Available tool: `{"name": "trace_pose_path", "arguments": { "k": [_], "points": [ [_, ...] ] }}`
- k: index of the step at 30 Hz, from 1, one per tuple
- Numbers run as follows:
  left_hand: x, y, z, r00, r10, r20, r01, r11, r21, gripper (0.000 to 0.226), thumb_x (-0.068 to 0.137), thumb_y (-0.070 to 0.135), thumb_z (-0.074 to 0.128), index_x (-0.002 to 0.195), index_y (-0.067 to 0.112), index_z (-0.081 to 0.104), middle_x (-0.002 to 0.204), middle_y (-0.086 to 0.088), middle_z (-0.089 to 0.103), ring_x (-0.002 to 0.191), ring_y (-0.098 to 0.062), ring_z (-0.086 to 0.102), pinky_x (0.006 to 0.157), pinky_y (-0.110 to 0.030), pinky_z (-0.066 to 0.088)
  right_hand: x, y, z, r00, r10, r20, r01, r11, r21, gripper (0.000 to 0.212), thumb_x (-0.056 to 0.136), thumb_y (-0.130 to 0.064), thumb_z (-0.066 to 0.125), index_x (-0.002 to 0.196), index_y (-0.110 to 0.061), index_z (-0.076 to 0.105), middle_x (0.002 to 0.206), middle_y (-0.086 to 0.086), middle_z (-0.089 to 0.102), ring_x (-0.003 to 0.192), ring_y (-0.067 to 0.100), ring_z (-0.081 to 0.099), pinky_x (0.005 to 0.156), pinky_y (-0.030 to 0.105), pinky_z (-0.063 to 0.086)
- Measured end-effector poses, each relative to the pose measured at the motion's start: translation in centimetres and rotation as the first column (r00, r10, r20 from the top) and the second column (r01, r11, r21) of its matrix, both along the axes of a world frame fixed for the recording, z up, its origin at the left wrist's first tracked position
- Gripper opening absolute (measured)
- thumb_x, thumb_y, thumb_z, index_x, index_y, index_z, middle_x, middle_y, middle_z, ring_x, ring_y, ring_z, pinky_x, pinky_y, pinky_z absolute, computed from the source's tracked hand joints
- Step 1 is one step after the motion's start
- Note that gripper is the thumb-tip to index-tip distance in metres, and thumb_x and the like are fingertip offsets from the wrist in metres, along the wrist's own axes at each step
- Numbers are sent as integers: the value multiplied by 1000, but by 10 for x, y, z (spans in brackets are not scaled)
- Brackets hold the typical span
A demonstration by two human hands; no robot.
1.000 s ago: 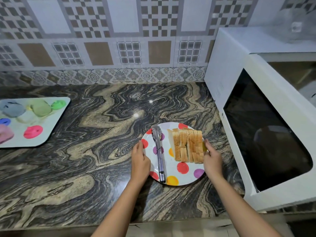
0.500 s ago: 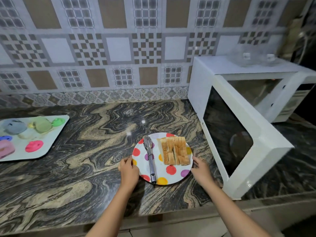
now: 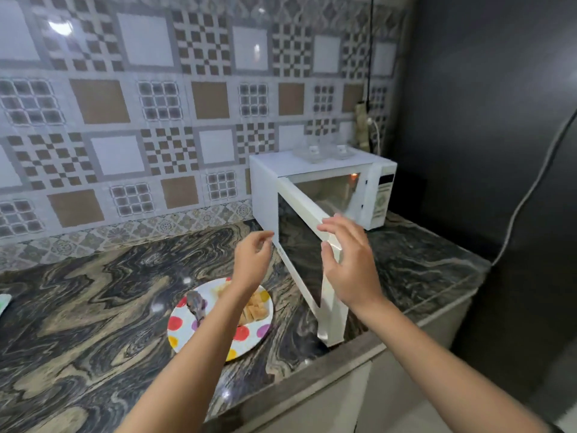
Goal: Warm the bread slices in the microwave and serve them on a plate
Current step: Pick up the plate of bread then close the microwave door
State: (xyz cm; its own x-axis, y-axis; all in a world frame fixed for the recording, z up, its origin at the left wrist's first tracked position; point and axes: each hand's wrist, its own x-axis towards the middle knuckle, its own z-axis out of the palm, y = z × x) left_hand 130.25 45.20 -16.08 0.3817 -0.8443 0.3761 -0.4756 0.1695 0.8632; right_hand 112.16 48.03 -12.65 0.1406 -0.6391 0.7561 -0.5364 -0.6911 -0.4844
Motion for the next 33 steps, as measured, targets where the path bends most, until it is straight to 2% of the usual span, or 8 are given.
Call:
{"name": "trace_pose_path", "arguments": {
  "k": [5, 8, 11, 14, 21, 25, 28, 33],
  "points": [
    [-42, -42, 25, 977, -177, 121, 190, 976, -104, 26, 94, 15, 49, 117, 13, 61, 116, 2, 60, 98, -7, 54, 75, -5, 38, -14, -27, -7, 957, -92, -275, 115, 991, 69, 34, 87, -20, 57, 119, -8, 60, 123, 4, 56, 119, 18, 47, 102, 30, 37],
    [-59, -73, 26, 948, -221, 228, 258, 955, -147, 27, 96, 18, 47, 118, 12, 61, 126, 2, 56, 119, -7, 47, 93, -12, 31, -24, -41, -13, 955, -60, -290, 91, 992, 93, 37, 86, -25, 59, 120, -11, 60, 120, -2, 56, 116, 12, 47, 100, 24, 38],
    [-72, -98, 16, 923, -253, 289, 309, 937, -164, 29, 98, 19, 43, 113, 8, 65, 124, 1, 59, 124, 0, 36, 103, -16, 24, -37, -55, -16, 950, -69, -306, 82, 996, 30, 40, 83, -30, 56, 117, -9, 62, 115, -2, 60, 112, 8, 48, 98, 22, 41],
    [-88, -113, 6, 925, -228, 303, 305, 922, -238, 32, 98, 23, 41, 109, 11, 68, 117, 0, 62, 121, -8, 47, 101, -18, 28, -53, -69, -20, 949, -139, -284, 134, 990, -40, 40, 82, -27, 53, 113, -5, 64, 110, 1, 64, 108, 9, 50, 97, 18, 40],
    [-126, -165, 1, 878, -125, 462, 290, 906, -307, 42, 97, 36, 34, 117, 16, 66, 121, 2, 65, 120, -12, 51, 104, -25, 33, -97, -132, -28, 900, -369, -233, 343, 928, -146, 33, 78, -6, 56, 108, -4, 69, 110, 6, 69, 106, 16, 61, 102, 28, 40],
    [-139, -200, -1, 818, -54, 573, 290, 899, -328, 38, 96, 30, 39, 117, 14, 66, 120, -2, 66, 117, -17, 57, 105, -29, 36, -120, -179, -32, 916, -374, -146, 359, 926, -118, 31, 80, 0, 57, 108, -4, 69, 110, 7, 69, 107, 18, 62, 102, 36, 44],
    [-146, -228, -2, 767, 21, 641, 277, 891, -361, 35, 93, 27, 44, 117, 14, 66, 118, -2, 68, 113, -18, 60, 102, -28, 39, -133, -219, -33, 931, -354, -92, 342, 932, -121, 28, 80, 2, 59, 105, -4, 71, 107, 6, 70, 104, 19, 63, 104, 26, 38],
    [-162, -282, -7, 742, 150, 653, 186, 890, -416, 33, 90, 25, 48, 115, 14, 67, 115, -3, 69, 108, -19, 62, 99, -32, 45, -156, -300, -37, 965, -255, -60, 245, 960, -131, 27, 81, 3, 61, 105, -7, 70, 106, 4, 70, 104, 17, 62, 101, 25, 40]
  ]
}}
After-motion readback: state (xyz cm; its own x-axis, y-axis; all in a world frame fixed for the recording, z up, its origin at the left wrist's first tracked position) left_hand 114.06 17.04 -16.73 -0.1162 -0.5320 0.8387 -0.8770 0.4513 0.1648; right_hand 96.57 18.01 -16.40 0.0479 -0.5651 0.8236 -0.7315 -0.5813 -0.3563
